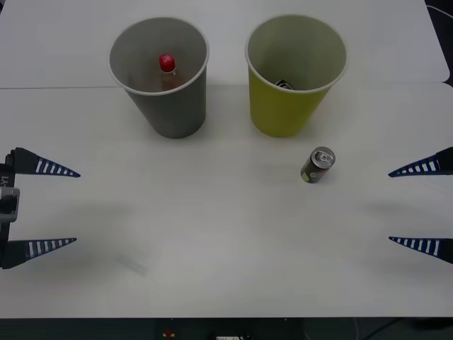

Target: Put the can into the green bin and the plastic bottle into the gray bin

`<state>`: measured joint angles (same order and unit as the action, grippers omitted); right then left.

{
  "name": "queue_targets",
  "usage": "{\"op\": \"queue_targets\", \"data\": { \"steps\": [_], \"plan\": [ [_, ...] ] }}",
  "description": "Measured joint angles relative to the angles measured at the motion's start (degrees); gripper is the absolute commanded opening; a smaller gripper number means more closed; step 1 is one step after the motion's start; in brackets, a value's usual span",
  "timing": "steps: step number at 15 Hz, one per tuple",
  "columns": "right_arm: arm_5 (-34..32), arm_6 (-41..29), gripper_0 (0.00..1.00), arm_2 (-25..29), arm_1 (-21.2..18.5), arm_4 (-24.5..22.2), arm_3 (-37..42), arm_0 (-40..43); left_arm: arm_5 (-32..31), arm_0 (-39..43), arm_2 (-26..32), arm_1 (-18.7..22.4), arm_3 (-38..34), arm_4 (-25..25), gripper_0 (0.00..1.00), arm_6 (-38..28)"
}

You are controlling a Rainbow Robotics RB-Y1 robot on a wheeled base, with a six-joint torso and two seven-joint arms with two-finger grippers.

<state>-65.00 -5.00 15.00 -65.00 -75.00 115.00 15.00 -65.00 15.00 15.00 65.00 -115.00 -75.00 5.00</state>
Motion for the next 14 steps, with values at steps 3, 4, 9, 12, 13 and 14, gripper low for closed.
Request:
{"op": "queue_targets", "data": {
  "steps": [3,4,9,12,13,14],
  "plan": [
    [0.0,0.0,1.0,-0.1,0.4,0.1,-0.1,0.3,0.0,0.0,0.0,0.0,0.0,0.0,1.0,0.0],
    [0.2,0.1,1.0,-0.2,0.9,0.6,-0.4,0.8,0.0,0.0,0.0,0.0,0.0,0.0,1.0,0.0],
    [4.5,1.2,1.0,-0.2,0.2,5.7,-0.5,3.4,0.0,0.0,0.0,0.0,0.0,0.0,1.0,0.0],
    [11.9,2.5,1.0,-0.4,-1.4,9.1,1.0,9.1,0.0,0.0,0.0,0.0,0.0,0.0,1.0,0.0],
    [15.1,2.8,1.0,-0.8,-2.0,9.9,1.9,11.0,0.0,0.0,0.0,0.0,0.0,0.0,1.0,0.0],
    [19.0,3.2,1.0,-2.0,-2.8,10.9,2.9,13.0,0.0,0.0,0.0,0.0,0.0,0.0,1.0,0.0]
  ]
}}
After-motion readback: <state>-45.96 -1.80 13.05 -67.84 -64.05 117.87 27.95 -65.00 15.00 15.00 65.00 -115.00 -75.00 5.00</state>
